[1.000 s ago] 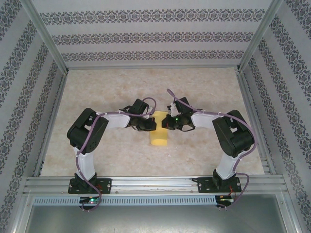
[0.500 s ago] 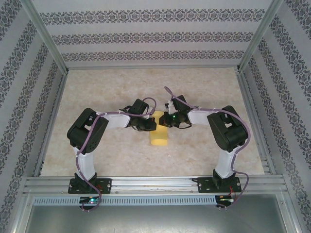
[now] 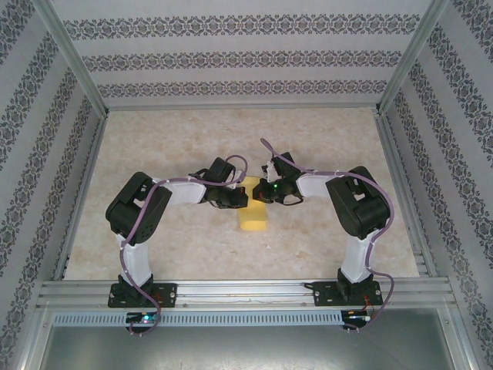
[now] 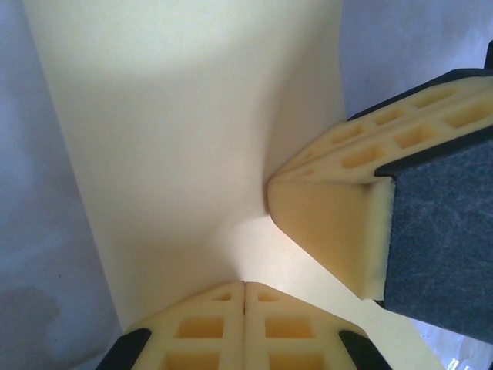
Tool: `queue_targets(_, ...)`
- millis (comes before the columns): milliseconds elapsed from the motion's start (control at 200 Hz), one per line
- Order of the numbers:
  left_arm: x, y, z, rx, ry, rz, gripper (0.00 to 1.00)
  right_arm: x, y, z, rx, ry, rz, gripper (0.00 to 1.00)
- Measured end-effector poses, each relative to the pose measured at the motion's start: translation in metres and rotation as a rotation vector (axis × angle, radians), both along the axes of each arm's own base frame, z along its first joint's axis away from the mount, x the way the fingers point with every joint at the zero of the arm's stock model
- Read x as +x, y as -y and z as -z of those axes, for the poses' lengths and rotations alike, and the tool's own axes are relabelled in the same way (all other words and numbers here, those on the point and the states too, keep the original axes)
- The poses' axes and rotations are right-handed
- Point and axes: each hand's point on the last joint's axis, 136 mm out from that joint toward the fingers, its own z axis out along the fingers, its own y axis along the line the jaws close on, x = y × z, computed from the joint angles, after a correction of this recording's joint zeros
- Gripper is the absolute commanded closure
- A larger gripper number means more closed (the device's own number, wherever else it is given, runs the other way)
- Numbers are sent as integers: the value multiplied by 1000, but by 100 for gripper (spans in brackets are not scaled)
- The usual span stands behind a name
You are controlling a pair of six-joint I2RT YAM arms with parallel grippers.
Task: Fold a paper plane with a square sheet of paper (fold left side to right side)
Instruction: First fold the square sheet of paper in half at the center of the table.
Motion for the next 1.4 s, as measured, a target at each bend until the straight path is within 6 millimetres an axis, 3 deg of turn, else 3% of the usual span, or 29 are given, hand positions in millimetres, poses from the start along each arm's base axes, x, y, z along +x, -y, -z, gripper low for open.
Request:
queue_targets(215,-7,-4,0,-3,27,-5,96,0,0,1,4,8,1,100)
queue_targets(1079,-68,-32,-1,-5,-65,-77,96,-9,-3,0,48,-5,-26,100)
queue_targets(1204,-56,-27,-15,-20,-58,-83,96,-9,-3,0,52,-3,-27,100)
queue_targets(1314,-35,-10,-40,-83,-6,-73,98,-8,-3,0,54,-1,-27,100)
queue_targets(1399,-26,0,-46,-122,9,-66,98,-8,-3,0,56,0,-27,100)
